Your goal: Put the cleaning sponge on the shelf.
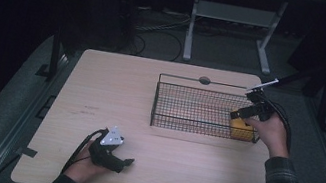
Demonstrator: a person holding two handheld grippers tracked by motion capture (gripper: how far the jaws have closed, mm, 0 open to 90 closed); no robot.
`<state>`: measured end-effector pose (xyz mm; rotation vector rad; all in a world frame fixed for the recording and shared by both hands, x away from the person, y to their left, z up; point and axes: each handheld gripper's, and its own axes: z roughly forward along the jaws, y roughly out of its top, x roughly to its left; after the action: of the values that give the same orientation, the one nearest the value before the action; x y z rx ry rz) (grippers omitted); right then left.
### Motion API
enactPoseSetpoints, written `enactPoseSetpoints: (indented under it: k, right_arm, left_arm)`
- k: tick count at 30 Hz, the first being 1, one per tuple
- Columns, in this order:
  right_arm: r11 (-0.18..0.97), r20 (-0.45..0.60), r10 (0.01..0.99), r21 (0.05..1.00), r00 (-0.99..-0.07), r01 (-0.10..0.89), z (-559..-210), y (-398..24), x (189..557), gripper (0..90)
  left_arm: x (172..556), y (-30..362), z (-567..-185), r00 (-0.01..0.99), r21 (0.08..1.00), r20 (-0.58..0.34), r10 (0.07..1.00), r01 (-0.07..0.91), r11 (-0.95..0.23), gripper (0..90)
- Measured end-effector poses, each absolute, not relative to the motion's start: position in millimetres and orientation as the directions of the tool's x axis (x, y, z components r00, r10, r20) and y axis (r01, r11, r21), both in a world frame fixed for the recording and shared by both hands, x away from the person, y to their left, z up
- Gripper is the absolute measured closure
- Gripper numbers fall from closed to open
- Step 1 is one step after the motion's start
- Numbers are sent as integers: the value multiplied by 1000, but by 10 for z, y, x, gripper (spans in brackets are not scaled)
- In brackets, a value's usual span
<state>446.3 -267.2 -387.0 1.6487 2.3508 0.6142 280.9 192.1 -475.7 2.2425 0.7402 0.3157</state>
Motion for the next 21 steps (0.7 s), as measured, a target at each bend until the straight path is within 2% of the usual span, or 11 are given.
enactPoseSetpoints:
  k: [8,21]
  right_arm:
    - [298,76,916,529,-394,794,-3666,-2702,4109,67]
    - [340,65,883,594,-464,730,-3669,-2668,3523,67]
  left_arm:
    - [2809,1921,-4757,803,719,1,595,413,-559,128]
    - [2809,1921,-4757,804,718,1,595,413,-559,128]
